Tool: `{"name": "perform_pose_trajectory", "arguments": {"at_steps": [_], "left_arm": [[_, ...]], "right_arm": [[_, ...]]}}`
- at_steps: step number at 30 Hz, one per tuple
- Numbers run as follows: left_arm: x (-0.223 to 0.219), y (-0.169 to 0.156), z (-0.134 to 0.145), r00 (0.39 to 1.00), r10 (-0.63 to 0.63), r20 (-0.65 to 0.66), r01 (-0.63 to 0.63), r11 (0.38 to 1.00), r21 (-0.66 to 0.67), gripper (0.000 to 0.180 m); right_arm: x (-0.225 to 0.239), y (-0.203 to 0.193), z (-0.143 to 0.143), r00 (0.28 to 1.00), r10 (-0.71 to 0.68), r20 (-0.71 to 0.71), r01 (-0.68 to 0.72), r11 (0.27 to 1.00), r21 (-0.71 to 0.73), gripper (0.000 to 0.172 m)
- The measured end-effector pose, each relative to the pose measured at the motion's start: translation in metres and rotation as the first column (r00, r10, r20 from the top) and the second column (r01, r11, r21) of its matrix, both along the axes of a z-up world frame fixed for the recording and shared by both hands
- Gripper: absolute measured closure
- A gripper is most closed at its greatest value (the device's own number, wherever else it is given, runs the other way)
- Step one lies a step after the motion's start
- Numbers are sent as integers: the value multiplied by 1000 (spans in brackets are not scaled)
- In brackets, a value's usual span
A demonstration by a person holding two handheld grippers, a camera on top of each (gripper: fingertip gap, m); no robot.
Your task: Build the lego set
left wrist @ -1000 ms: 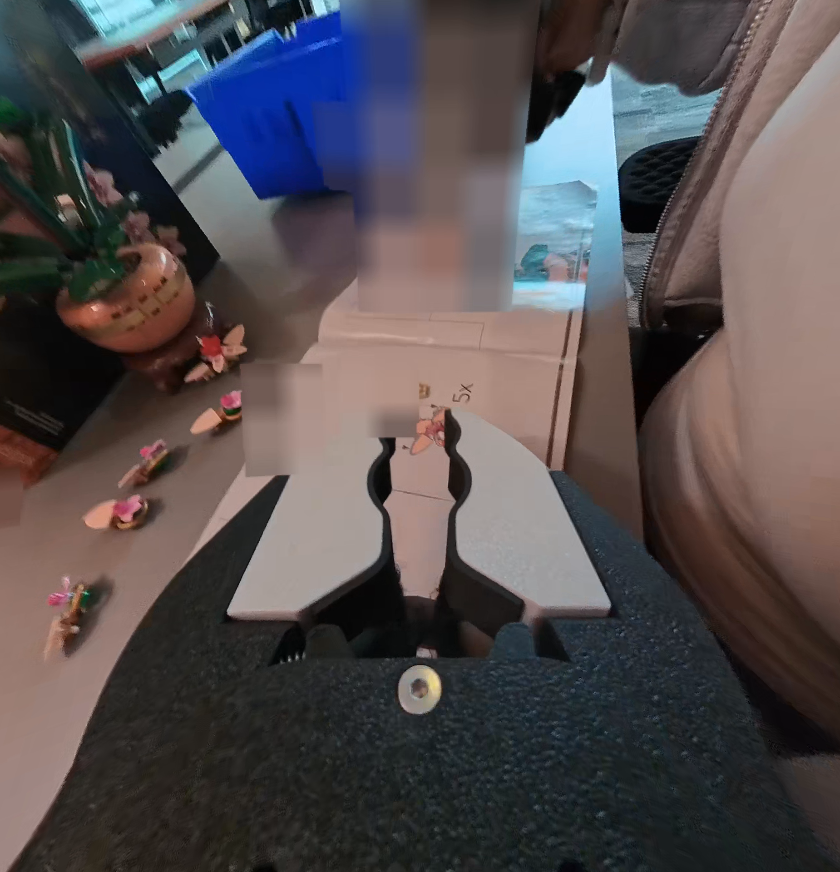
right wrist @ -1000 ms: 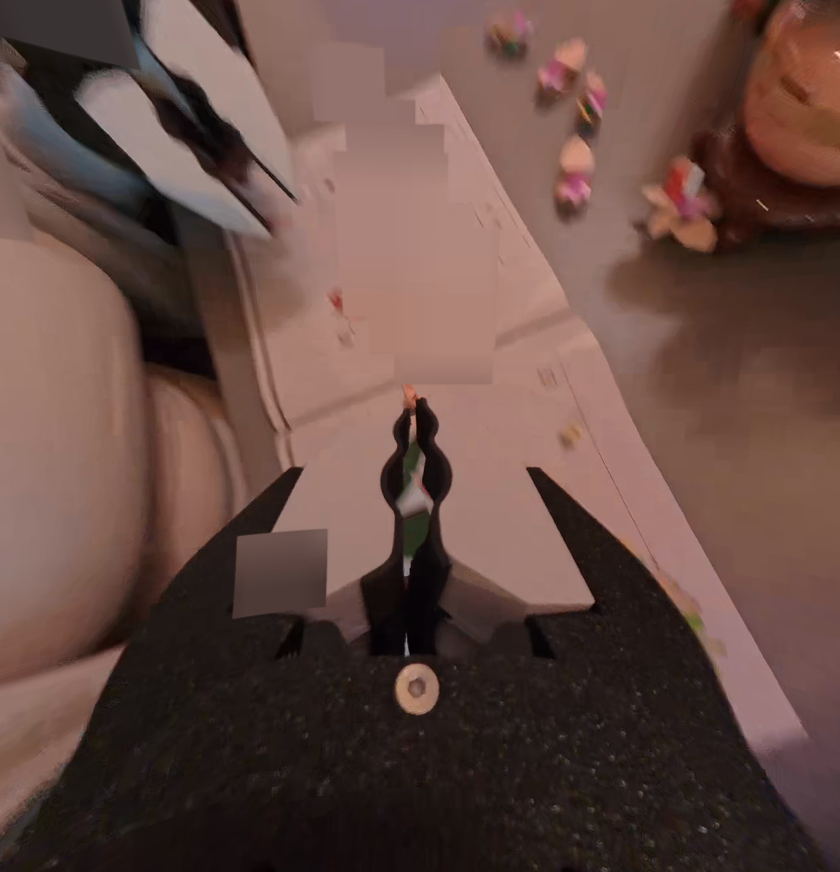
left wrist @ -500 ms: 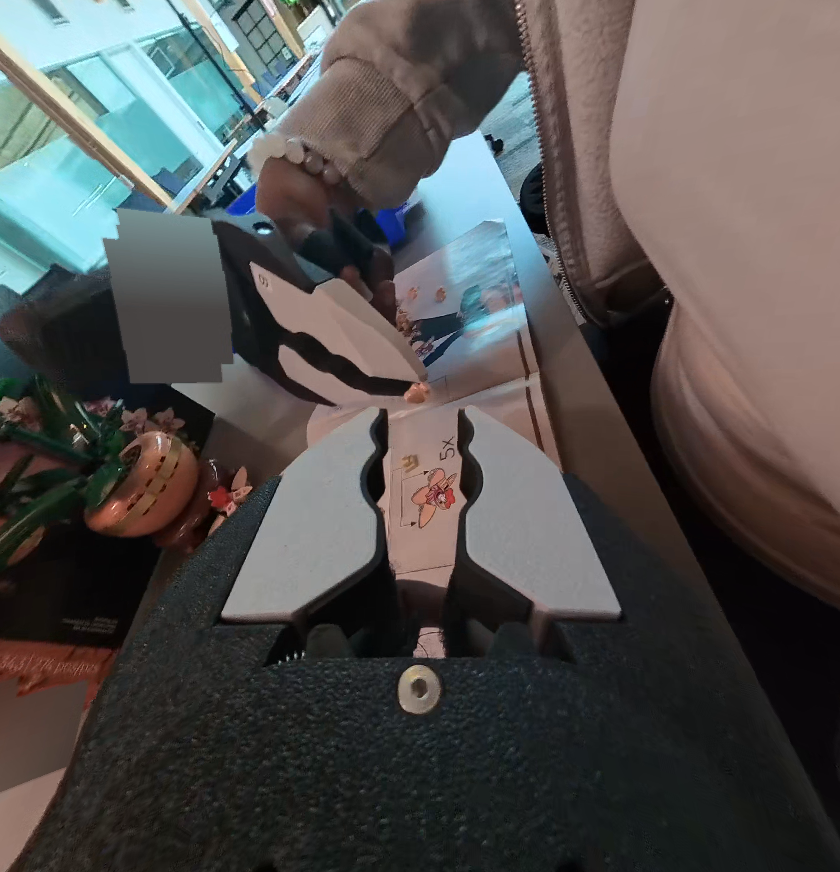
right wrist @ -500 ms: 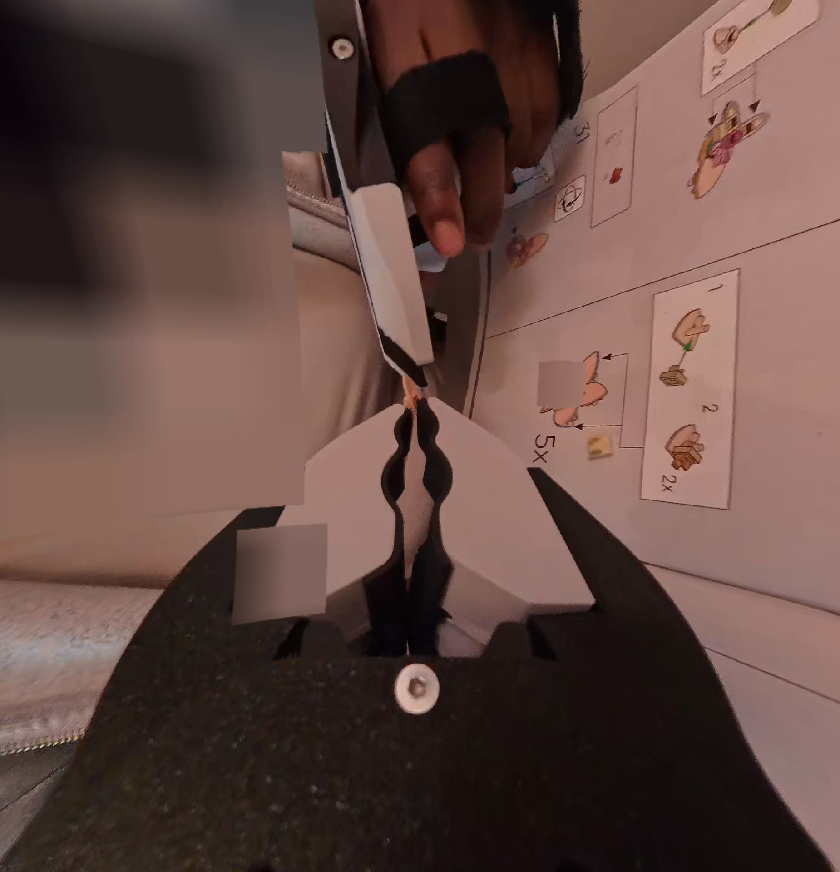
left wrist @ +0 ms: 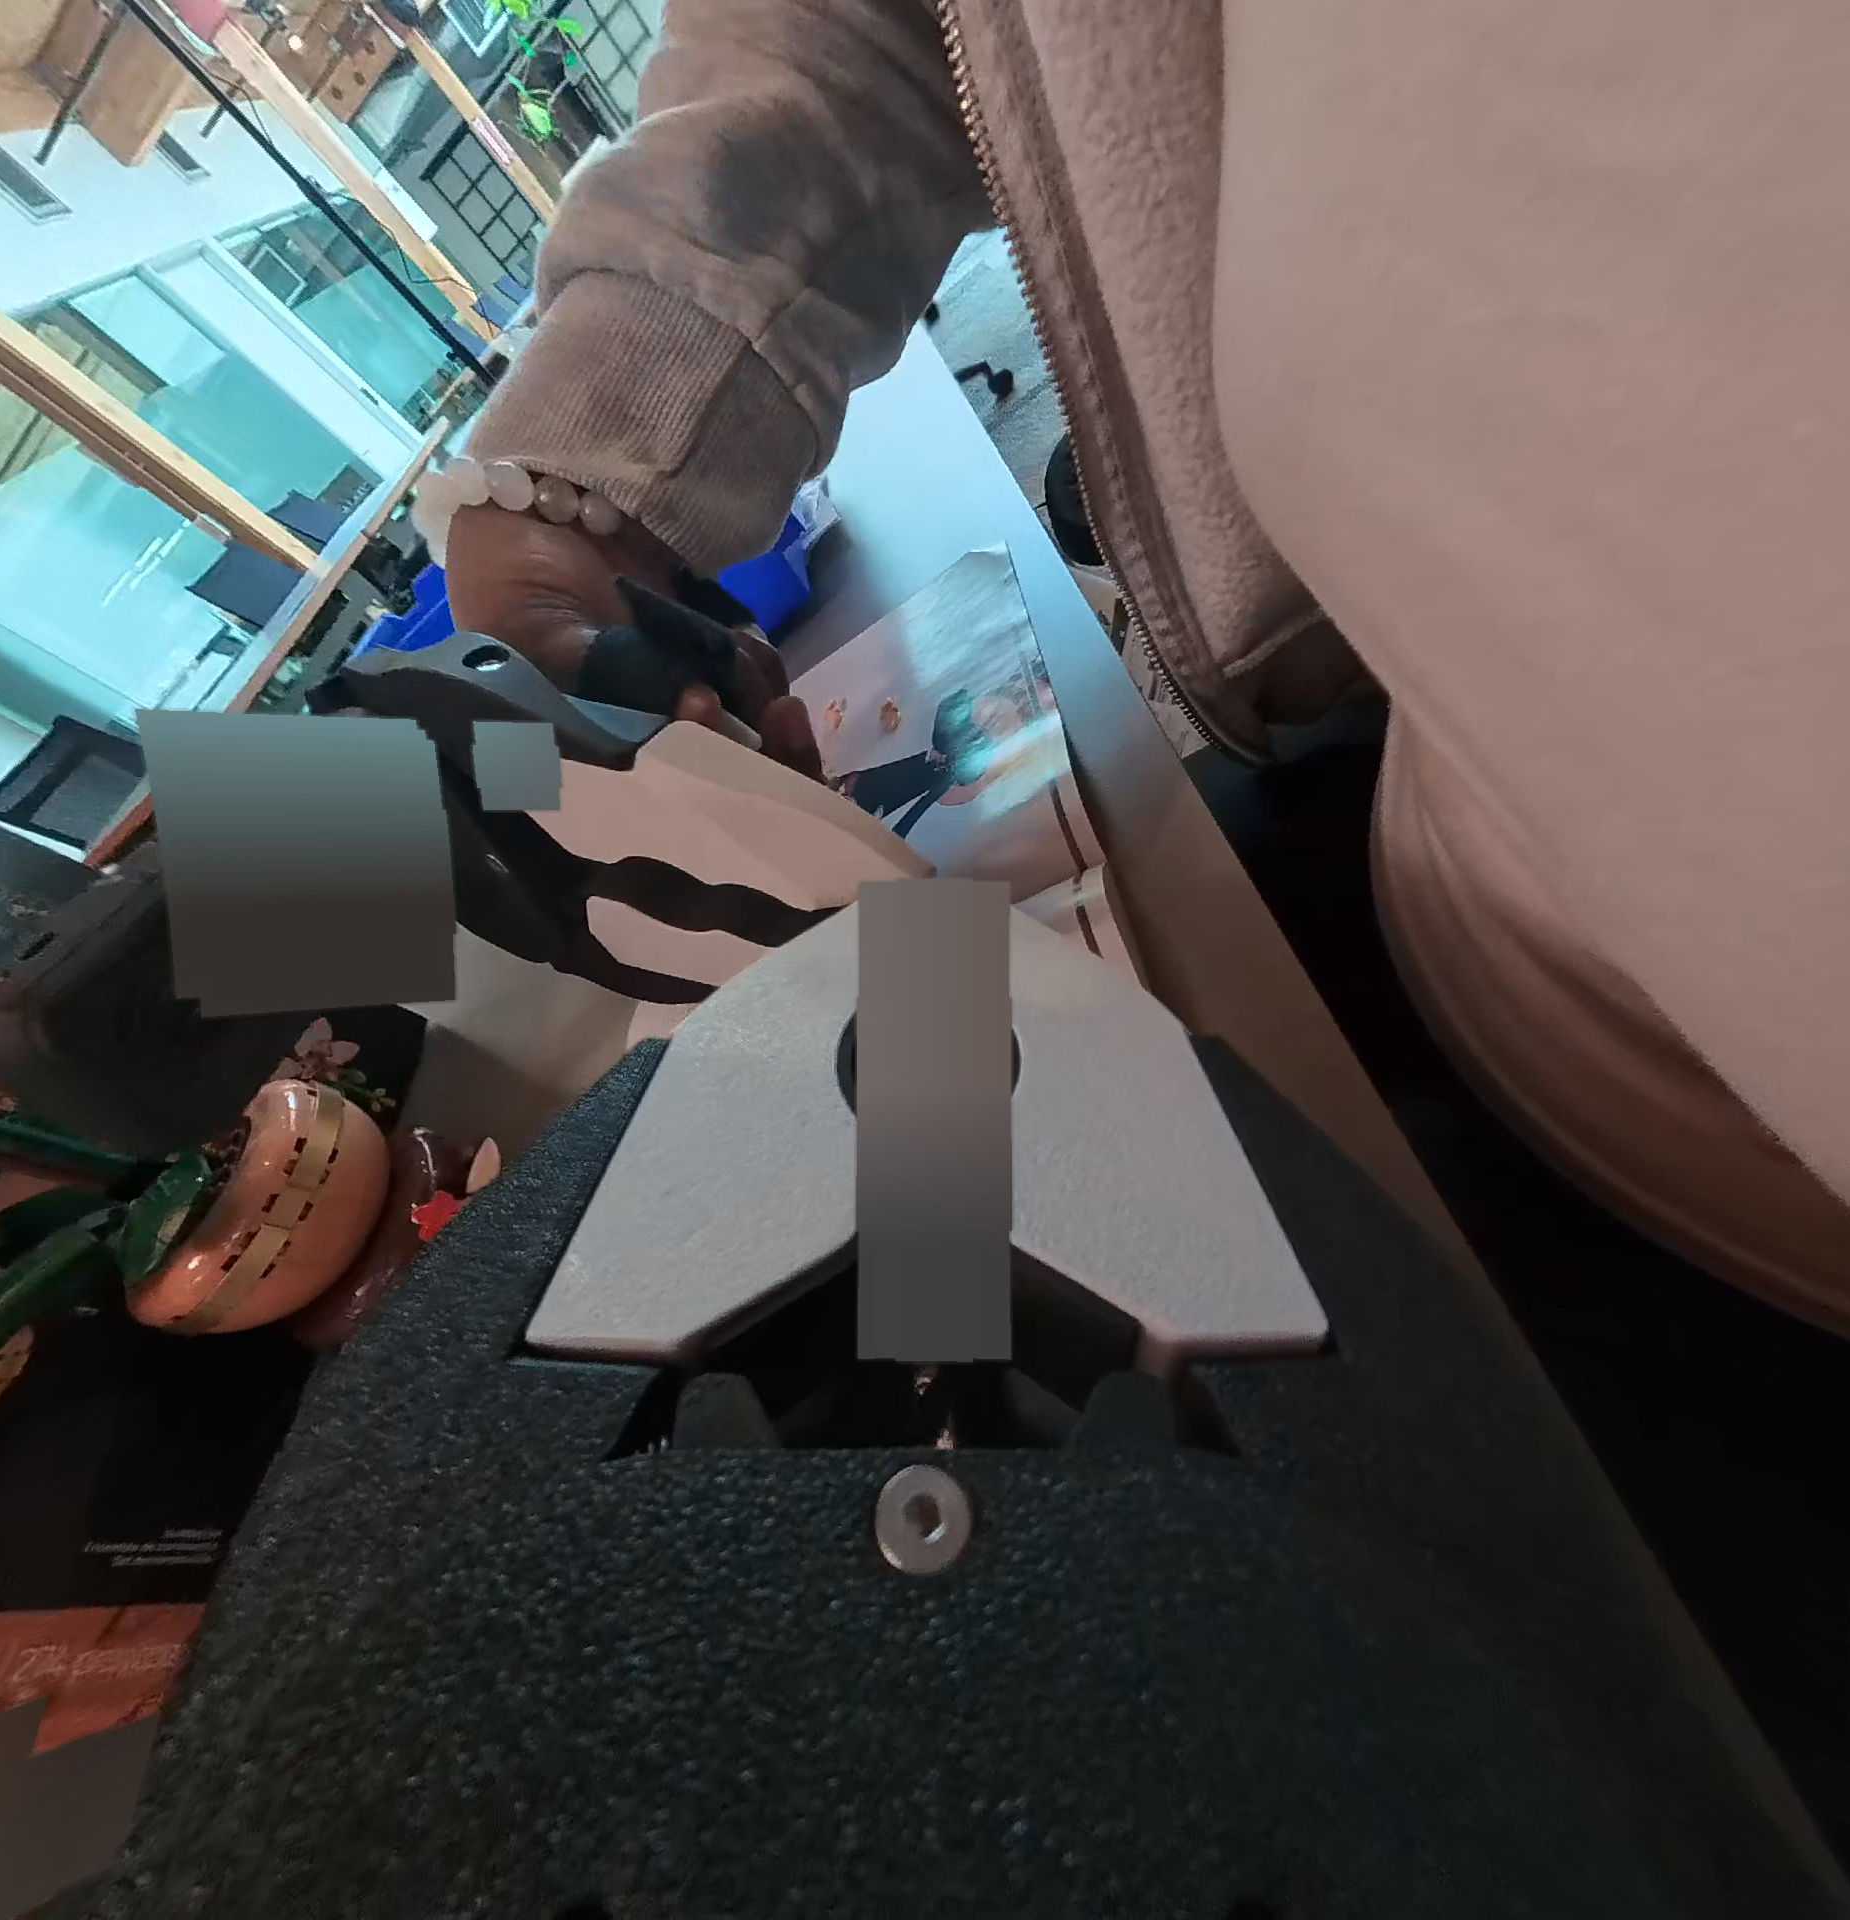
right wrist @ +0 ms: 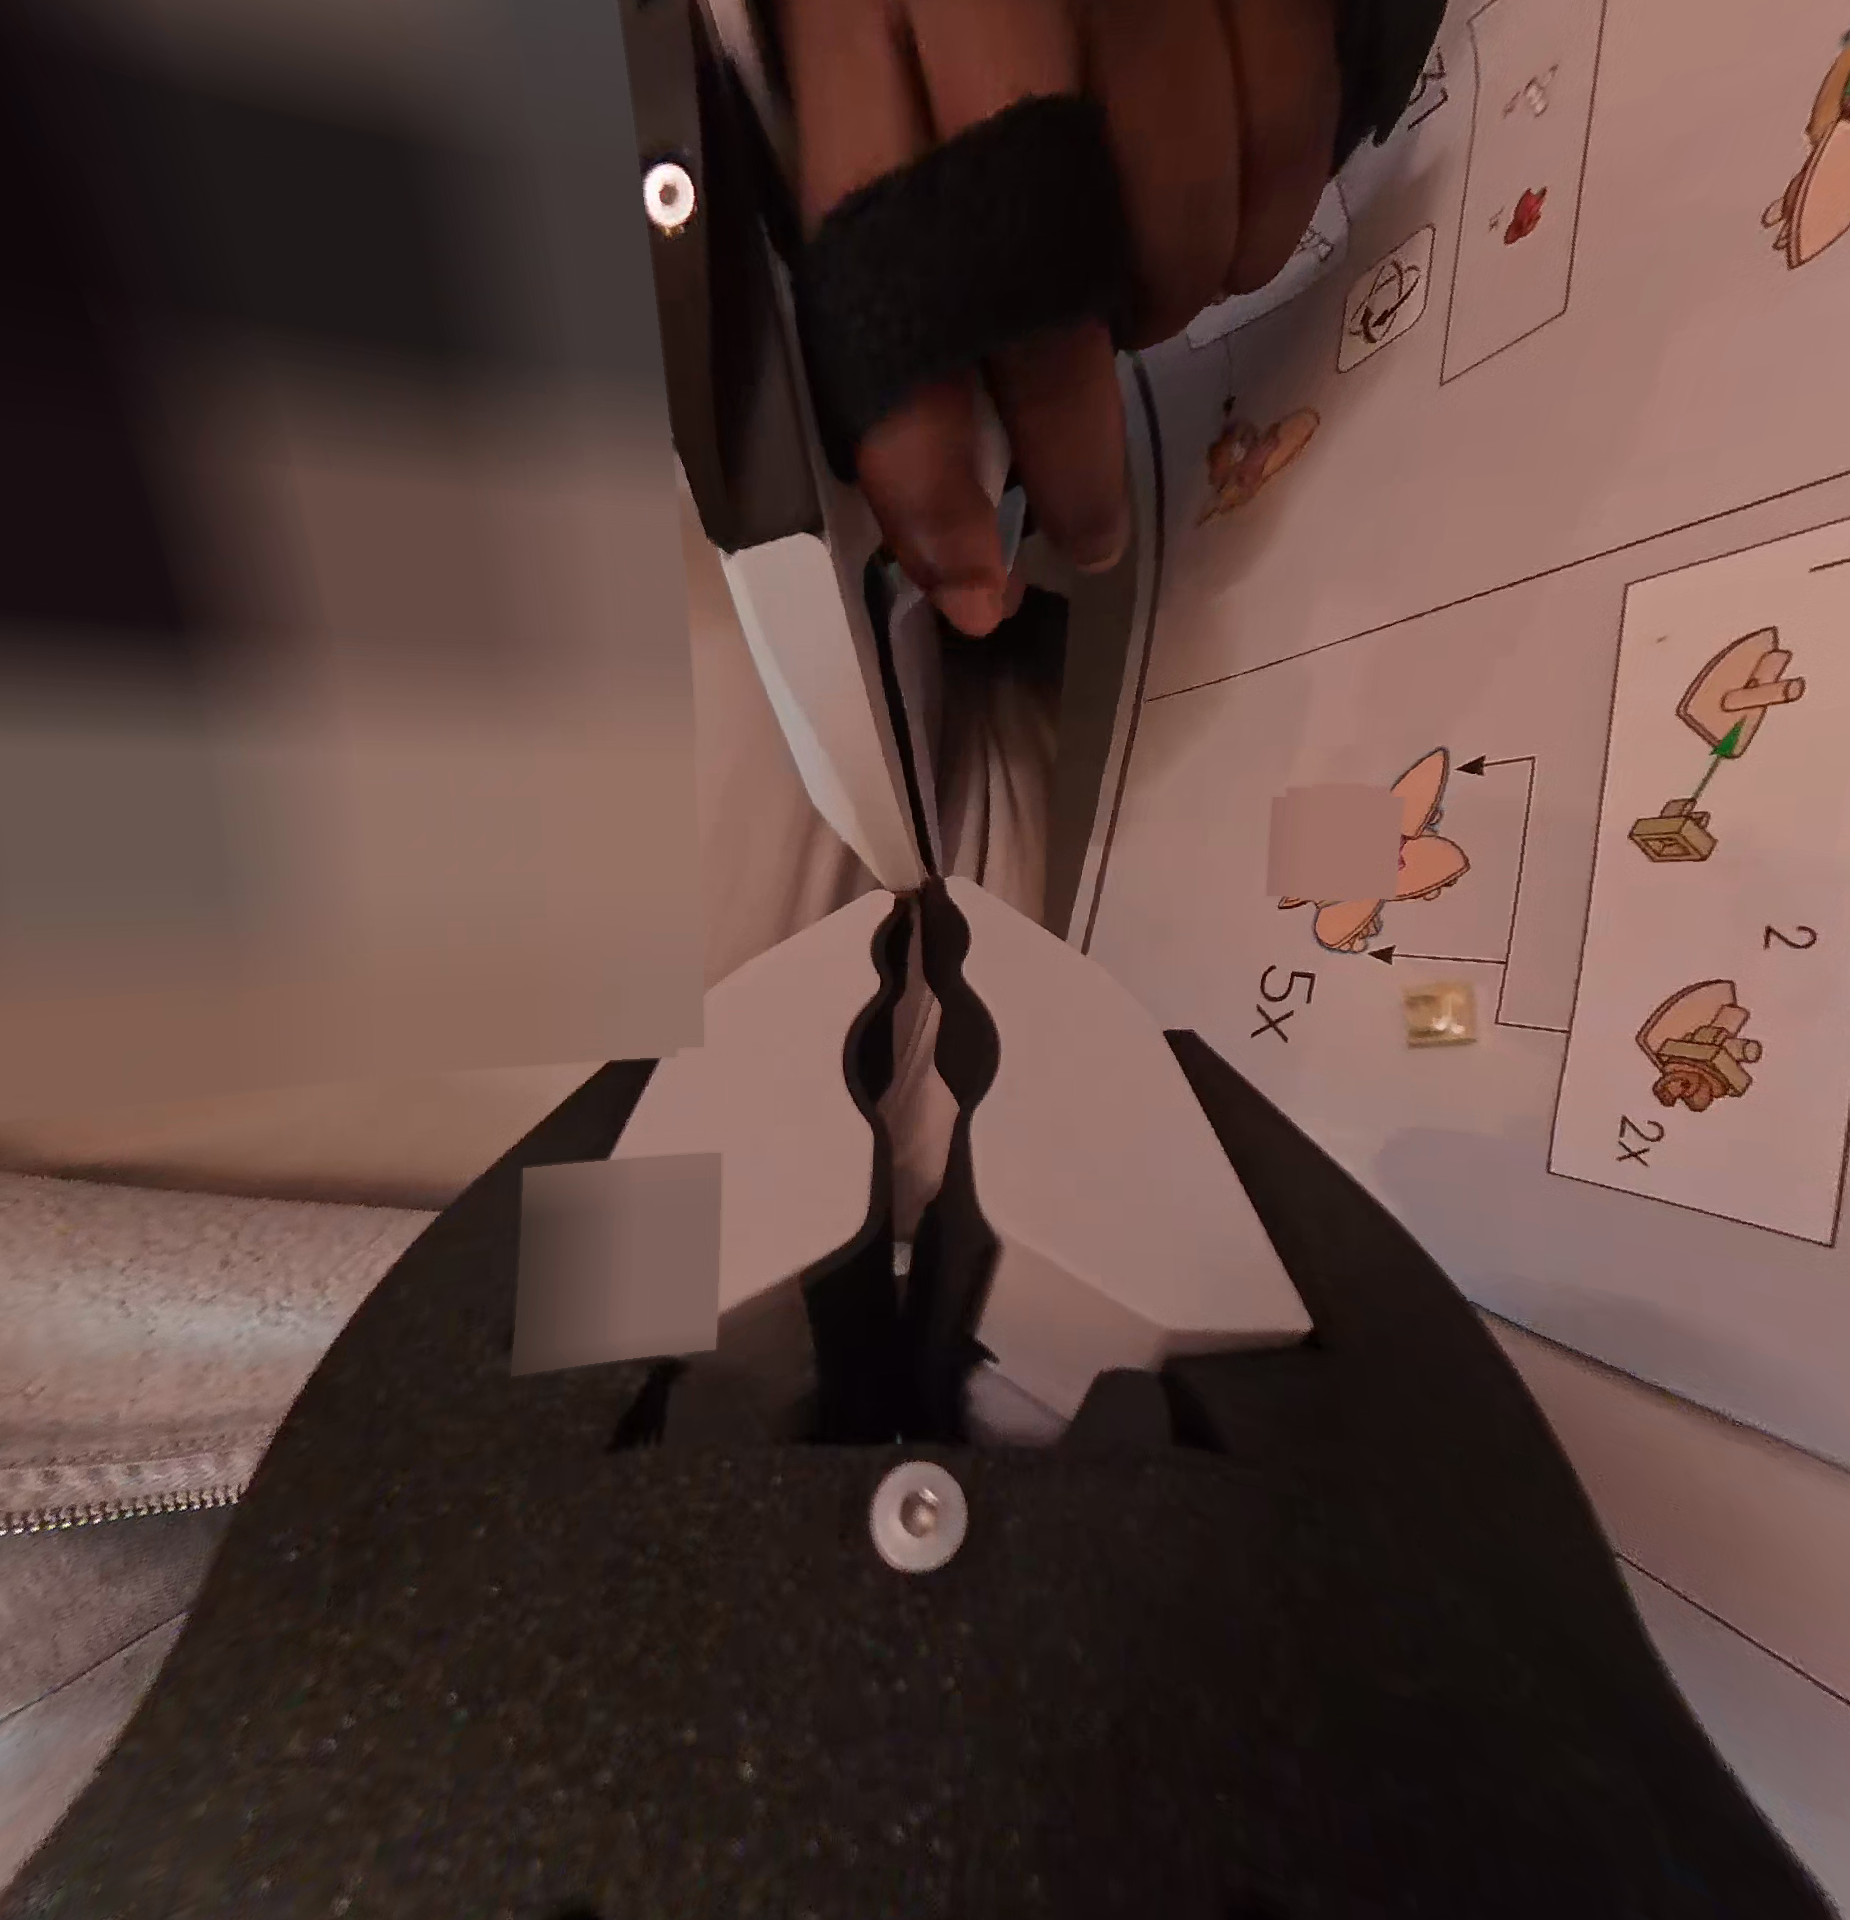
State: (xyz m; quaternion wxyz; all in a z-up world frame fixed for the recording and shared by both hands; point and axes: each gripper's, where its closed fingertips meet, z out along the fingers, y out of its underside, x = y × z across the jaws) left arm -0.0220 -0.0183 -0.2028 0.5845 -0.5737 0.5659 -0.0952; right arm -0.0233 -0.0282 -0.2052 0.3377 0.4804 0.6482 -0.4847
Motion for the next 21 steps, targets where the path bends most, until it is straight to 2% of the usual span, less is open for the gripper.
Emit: {"name": "perform_pose_trajectory", "arguments": {"at_steps": [3, 5, 8, 10, 13, 16, 18, 21], "left_arm": [[-5, 4, -1, 998, 49, 44, -45, 995, -84, 172], [-15, 13, 0, 984, 152, 97, -133, 975, -178, 172], [-32, 21, -6, 946, 297, 131, -239, 911, -337, 172], [-41, 21, -16, 921, 372, 118, -285, 847, -449, 172], [-51, 22, -31, 888, 455, 69, -344, 755, -558, 172], [-57, 26, -41, 866, 499, 6, -401, 703, -587, 172], [-57, 27, -49, 865, 500, -44, -423, 679, -600, 172], [-55, 28, -57, 870, 483, -102, -440, 667, -601, 172]], "right_arm": [[-4, 2, -1, 999, -28, -17, 28, 1000, 11, 168], [-14, 10, 0, 992, -100, -80, 103, 994, 38, 163], [-26, 27, 3, 937, -209, -281, 250, 961, 116, 160], [-29, 40, -1, 879, -242, -410, 351, 911, 216, 161], [-25, 62, -24, 828, -179, -531, 453, 773, 445, 162], [-21, 79, -44, 831, -59, -554, 468, 614, 636, 164], [-20, 77, -45, 826, -6, -563, 456, 595, 662, 164], [-21, 67, -48, 827, 23, -561, 427, 624, 655, 164]]}}
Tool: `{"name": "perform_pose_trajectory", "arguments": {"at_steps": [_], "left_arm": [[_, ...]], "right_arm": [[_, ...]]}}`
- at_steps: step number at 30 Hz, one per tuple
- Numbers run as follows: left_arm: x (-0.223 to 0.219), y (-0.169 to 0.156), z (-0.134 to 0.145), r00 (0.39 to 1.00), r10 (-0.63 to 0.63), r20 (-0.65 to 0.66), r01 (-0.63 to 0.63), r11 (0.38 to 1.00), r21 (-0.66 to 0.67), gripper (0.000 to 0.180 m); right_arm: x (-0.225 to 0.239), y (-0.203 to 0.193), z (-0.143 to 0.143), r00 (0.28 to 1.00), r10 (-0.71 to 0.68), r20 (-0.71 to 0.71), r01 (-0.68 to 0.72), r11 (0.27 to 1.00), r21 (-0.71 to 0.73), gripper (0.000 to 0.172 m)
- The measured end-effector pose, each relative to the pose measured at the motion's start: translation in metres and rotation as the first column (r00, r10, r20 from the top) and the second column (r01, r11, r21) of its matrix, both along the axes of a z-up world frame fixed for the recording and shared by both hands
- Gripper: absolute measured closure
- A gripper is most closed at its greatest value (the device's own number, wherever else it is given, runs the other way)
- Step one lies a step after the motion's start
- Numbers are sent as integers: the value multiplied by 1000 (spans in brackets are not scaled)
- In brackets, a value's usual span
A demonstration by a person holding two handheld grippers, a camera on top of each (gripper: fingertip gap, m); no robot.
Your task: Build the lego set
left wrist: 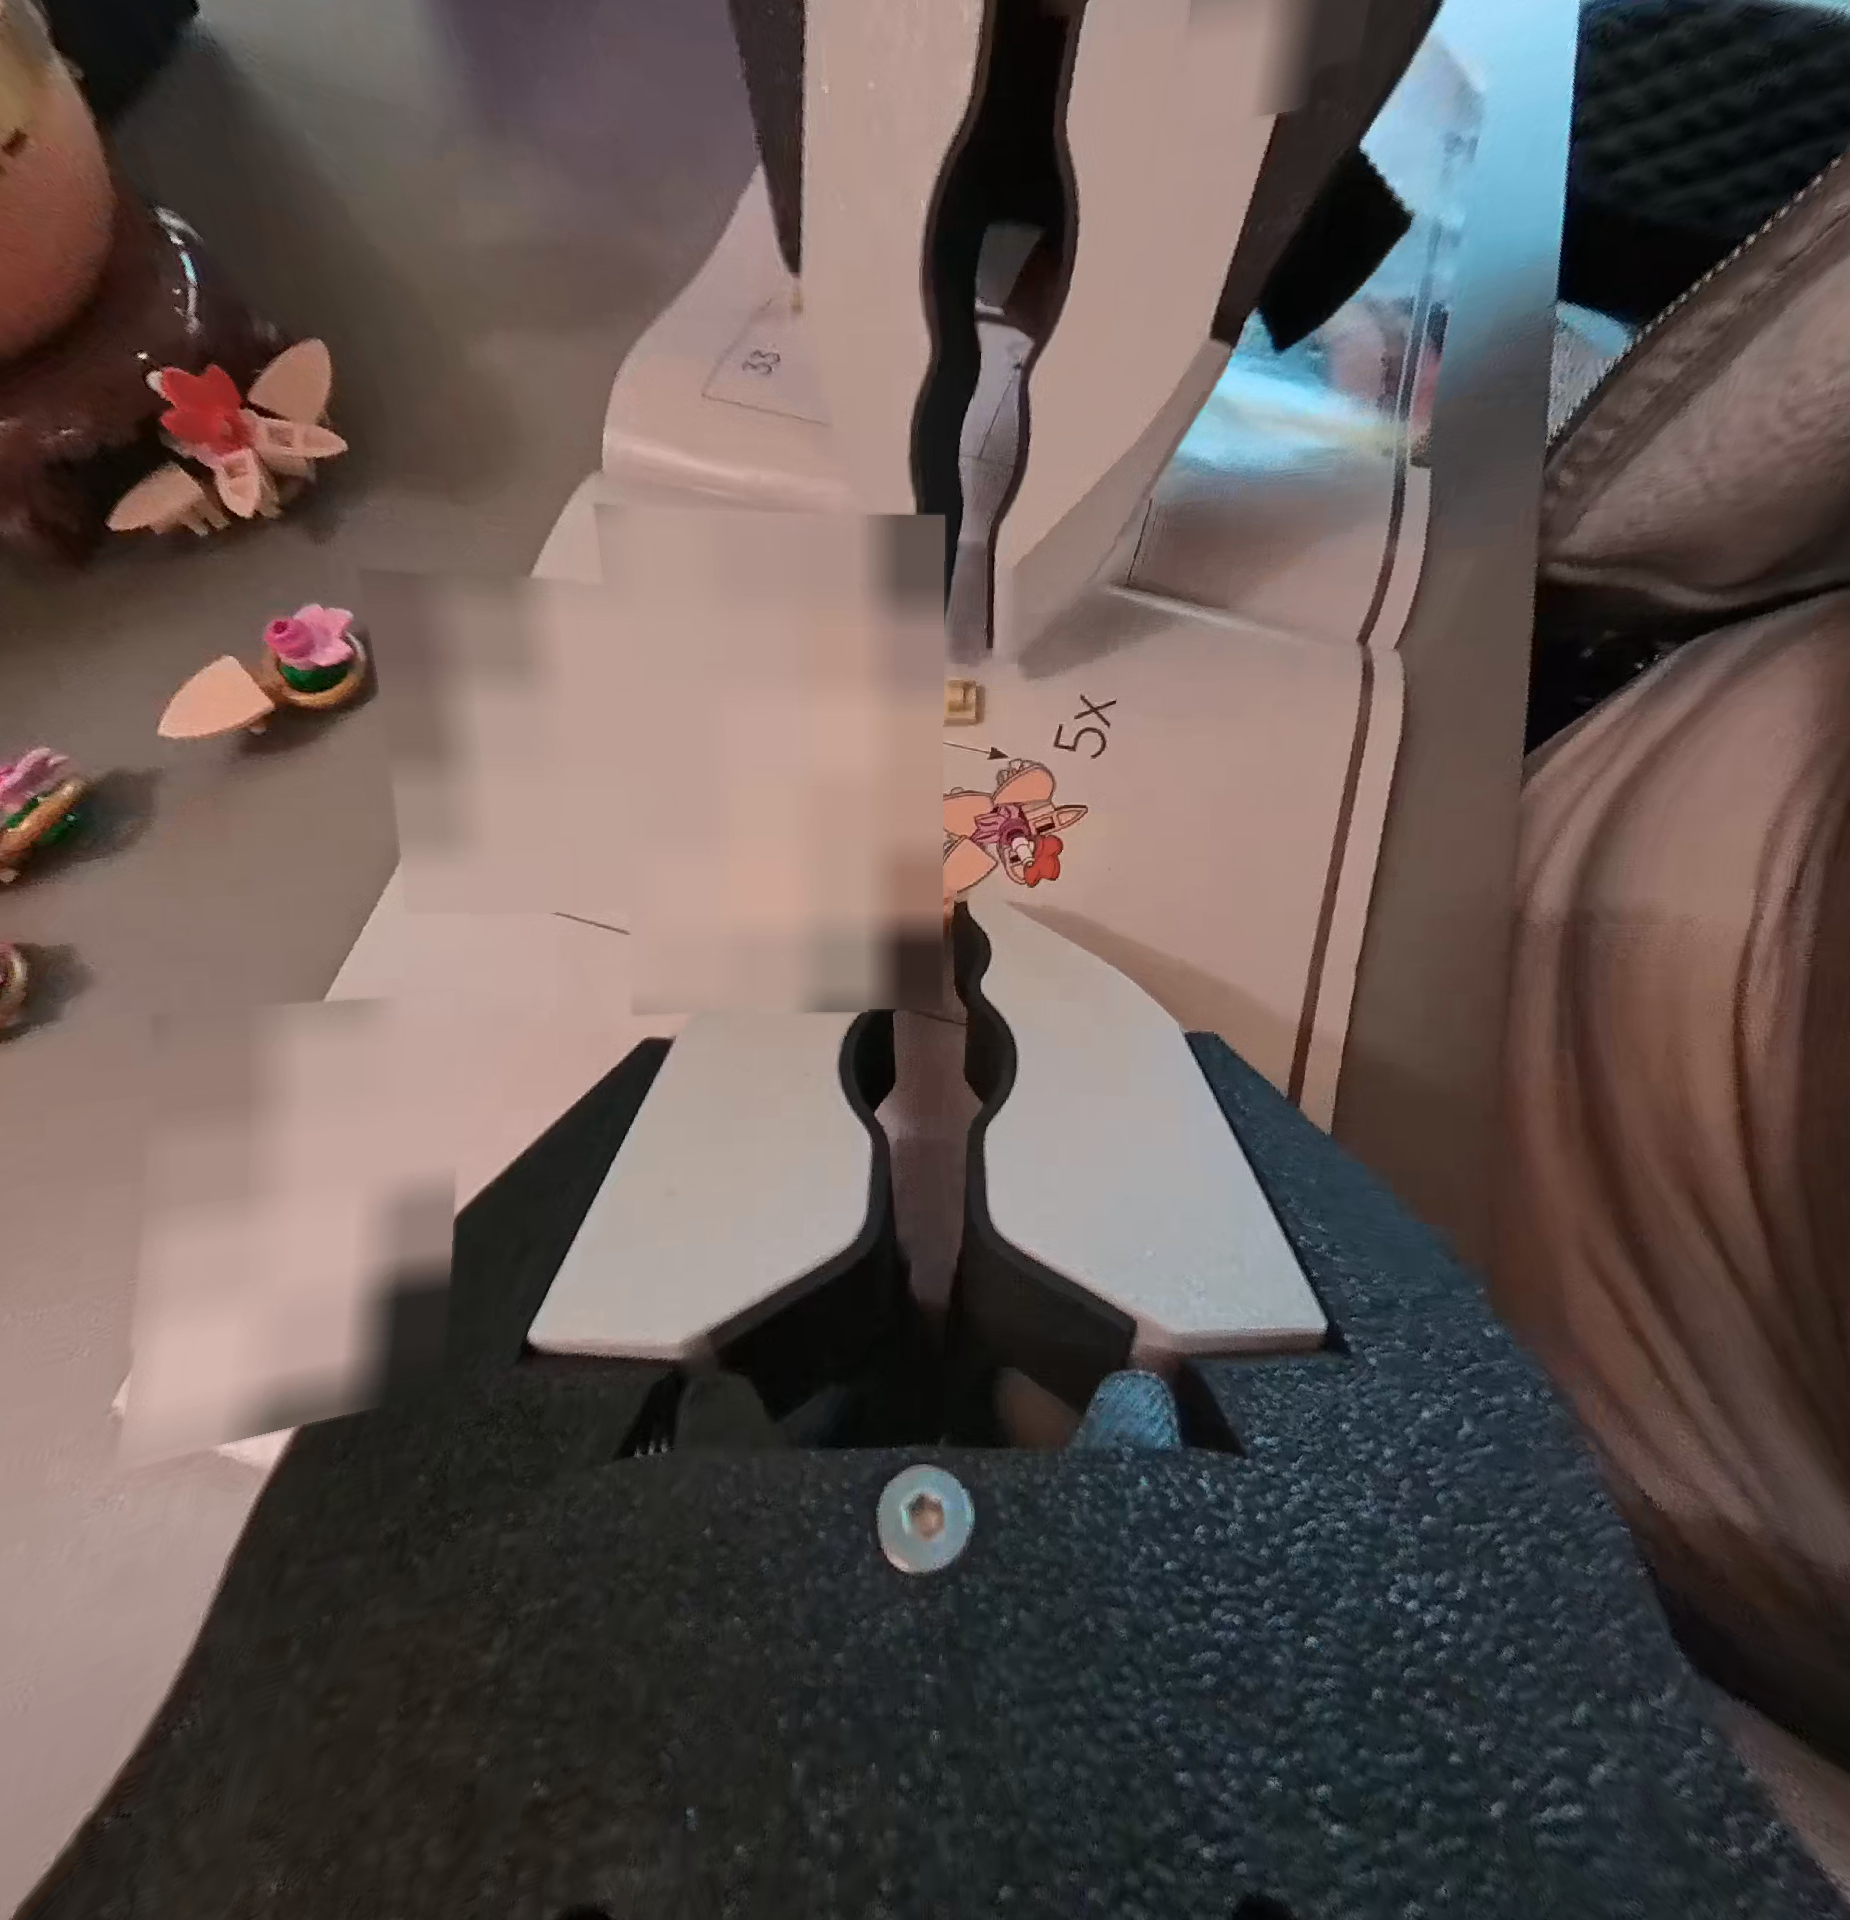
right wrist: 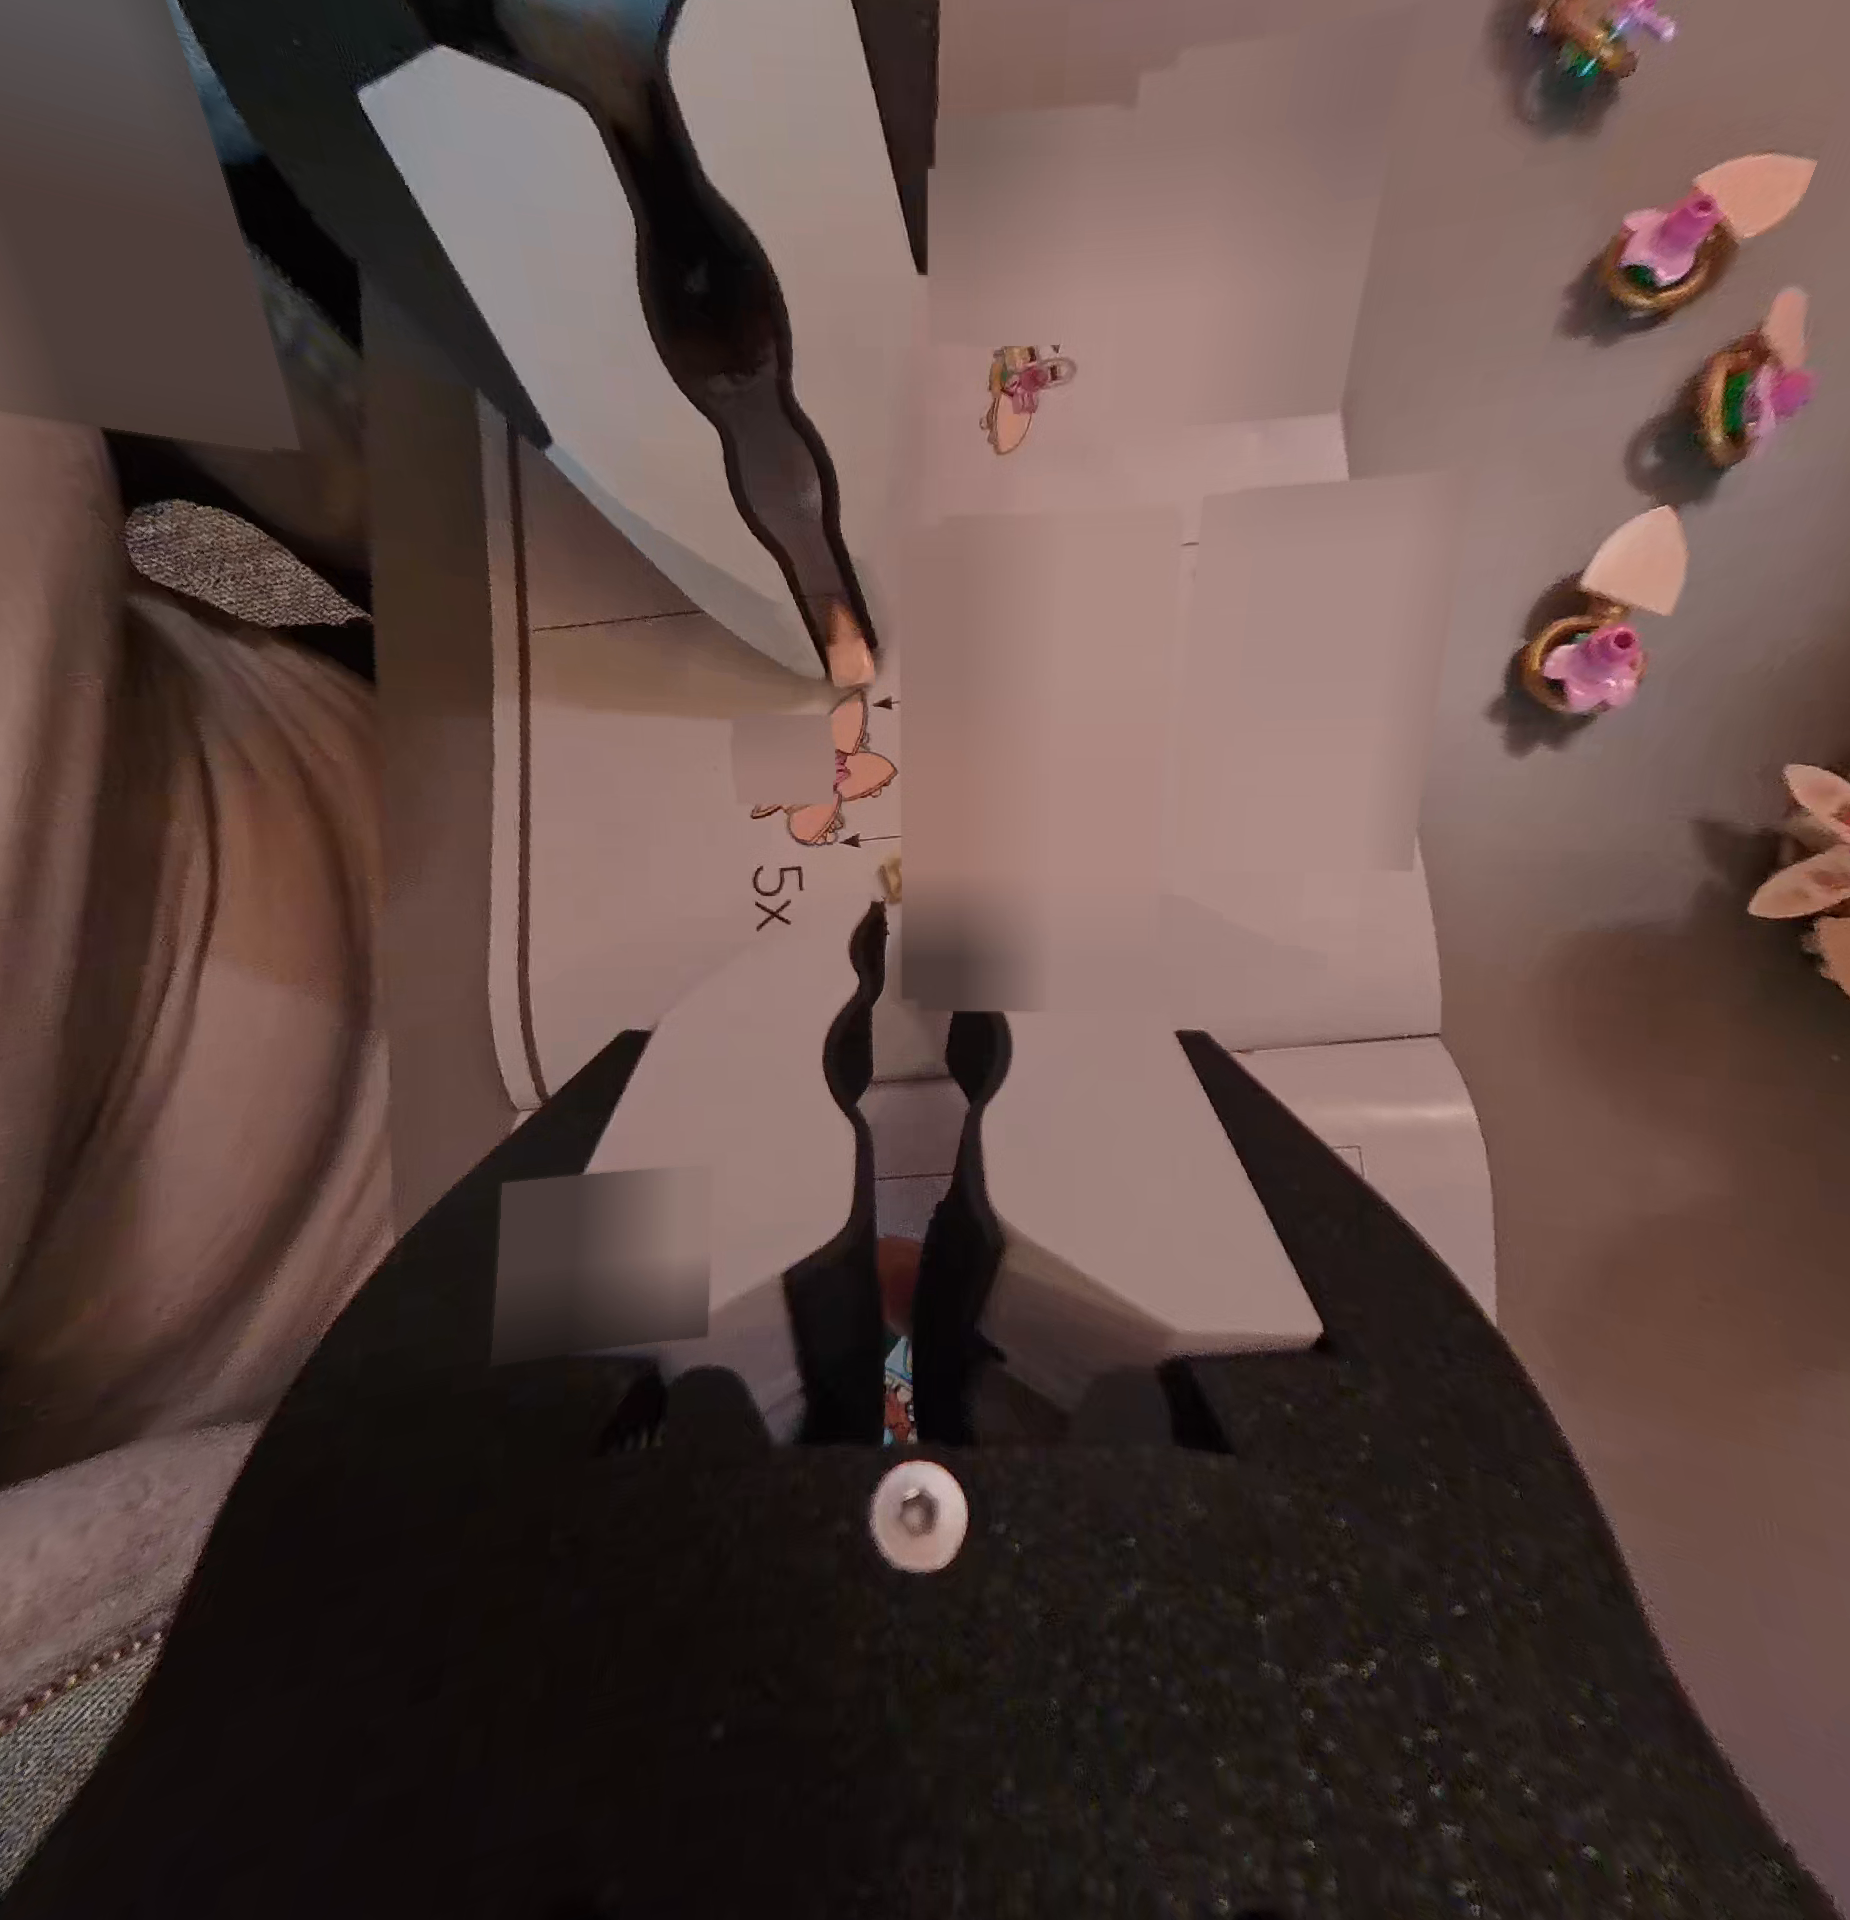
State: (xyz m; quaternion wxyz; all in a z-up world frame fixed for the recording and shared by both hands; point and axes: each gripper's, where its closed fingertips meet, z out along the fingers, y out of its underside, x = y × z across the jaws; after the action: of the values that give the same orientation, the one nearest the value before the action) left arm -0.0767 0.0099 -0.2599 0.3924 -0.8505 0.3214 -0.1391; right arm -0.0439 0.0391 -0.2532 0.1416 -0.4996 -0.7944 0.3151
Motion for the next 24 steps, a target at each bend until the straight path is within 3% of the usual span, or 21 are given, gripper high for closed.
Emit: {"name": "perform_pose_trajectory", "arguments": {"at_steps": [12, 16, 24], "left_arm": [[3, 3, -2, 1000, -9, 12, 10, 999, -34, 171], [3, 2, -2, 1000, -6, 22, 7, 999, -39, 162], [-1, -3, -1, 999, 16, 47, -13, 998, -55, 164]], "right_arm": [[-6, -4, -11, 997, 67, 46, -68, 997, 20, 165], [-6, -5, -11, 998, 39, 47, -39, 999, 10, 165], [-13, -17, 3, 998, -59, -27, 56, 993, -103, 166]]}}
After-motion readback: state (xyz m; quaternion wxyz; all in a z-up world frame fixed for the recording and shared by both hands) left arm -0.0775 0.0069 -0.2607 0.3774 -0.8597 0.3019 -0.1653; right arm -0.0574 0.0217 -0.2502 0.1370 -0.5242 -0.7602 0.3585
